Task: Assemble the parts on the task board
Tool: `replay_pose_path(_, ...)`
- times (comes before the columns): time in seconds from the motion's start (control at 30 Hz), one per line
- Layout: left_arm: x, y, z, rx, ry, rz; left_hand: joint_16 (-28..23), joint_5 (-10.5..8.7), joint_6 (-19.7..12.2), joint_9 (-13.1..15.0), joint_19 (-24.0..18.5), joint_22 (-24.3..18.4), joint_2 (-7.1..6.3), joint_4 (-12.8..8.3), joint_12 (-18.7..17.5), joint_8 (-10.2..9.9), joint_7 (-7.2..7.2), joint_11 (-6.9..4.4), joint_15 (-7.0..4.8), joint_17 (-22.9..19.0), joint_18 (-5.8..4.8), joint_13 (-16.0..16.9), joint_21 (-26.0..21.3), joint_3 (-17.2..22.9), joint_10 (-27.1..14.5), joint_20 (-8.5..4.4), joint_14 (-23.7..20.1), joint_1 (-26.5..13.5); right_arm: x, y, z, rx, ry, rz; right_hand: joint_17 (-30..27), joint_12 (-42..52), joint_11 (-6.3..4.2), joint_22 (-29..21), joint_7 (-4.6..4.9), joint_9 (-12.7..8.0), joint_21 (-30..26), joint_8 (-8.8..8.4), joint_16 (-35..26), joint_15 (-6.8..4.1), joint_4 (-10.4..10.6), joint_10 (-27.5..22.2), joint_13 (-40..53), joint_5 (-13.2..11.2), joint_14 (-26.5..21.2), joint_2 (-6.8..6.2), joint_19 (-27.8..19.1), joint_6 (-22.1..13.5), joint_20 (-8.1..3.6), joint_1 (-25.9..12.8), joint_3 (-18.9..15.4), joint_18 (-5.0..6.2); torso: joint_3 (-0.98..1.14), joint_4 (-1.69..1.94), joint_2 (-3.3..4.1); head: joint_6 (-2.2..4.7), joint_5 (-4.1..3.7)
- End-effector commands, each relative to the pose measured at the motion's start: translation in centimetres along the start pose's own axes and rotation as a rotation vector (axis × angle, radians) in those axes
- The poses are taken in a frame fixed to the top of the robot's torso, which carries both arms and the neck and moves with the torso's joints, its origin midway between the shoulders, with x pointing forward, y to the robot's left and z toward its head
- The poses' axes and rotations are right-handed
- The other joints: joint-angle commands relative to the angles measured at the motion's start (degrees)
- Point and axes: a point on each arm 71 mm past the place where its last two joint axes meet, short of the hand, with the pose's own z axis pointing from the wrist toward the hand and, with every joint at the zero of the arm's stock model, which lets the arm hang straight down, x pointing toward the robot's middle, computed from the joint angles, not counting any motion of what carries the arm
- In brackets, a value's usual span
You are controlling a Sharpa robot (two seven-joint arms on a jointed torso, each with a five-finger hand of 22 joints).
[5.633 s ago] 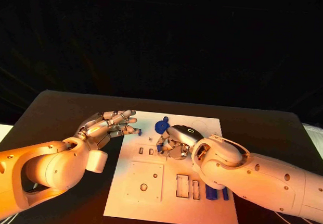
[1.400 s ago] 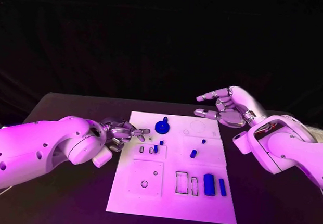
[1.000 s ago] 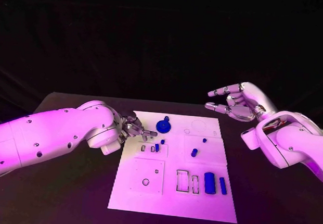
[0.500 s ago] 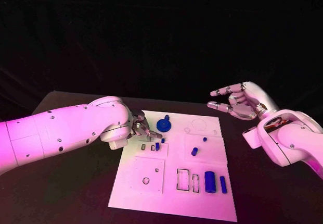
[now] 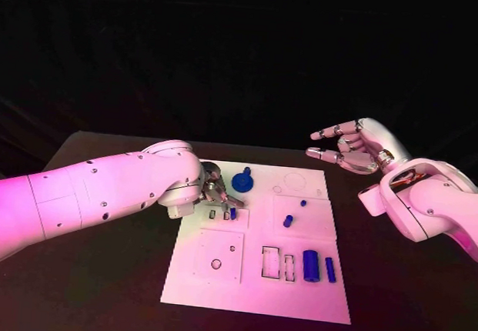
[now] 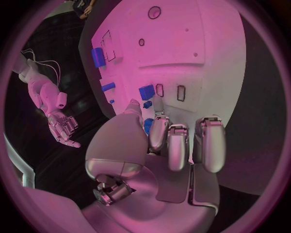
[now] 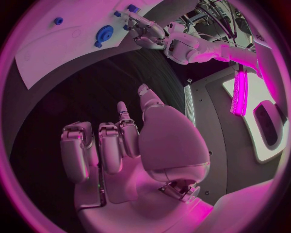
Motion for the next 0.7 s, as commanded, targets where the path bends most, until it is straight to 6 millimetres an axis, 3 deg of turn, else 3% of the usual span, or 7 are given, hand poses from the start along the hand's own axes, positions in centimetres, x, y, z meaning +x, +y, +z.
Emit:
replay_pose_path(0.03, 0.16, -0.14, 0.06, -0.006, 0.025, 0.029, 0.2, -0.23, -0.2, 0.1, 2.5, 6.7, 0.29, 0.0, 0.3, 0.3, -0.01, -0.13, -0.38, 15.1, -0.85, 0.0, 0.2, -0.3, 0.5, -0.54, 5.8, 0.3, 0.15, 0.00, 0.05, 0.002, 0.018, -0.003, 13.1, -0.3, 0.29, 13.7, -0.02, 0.1, -0.2, 0.35, -0.2, 0.24, 0.1, 1.8, 9.8, 0.4, 5.6, 0.30, 5.2, 0.1, 0.28, 0.0, -0.3, -0.46, 0.05, -0.05, -0.03, -0.16, -0.01)
replay_pose_path(0.7, 0.56, -0.84, 0.23, 0.000, 0.053, 0.055, 0.2, 0.10, -1.0, 1.9, 2.6, 7.0, 0.87, -0.4, 0.4, 0.8, -0.01, -0.12, -0.36, 15.1, -0.91, 0.3, 0.3, -0.4, 0.4, -0.54, 5.8, 2.8, 0.35, -0.09, 0.30, 0.004, 0.024, -0.002, 12.9, -0.5, 0.29, 13.6, -0.02, 0.1, -0.3, 0.33, -0.3, 0.23, 0.1, 1.7, 9.7, 0.5, 5.6, 0.31, 5.1, 0.1, 0.27, 0.0, -0.4, -0.43, 0.02, 0.02, 0.00, -0.33, -0.16)
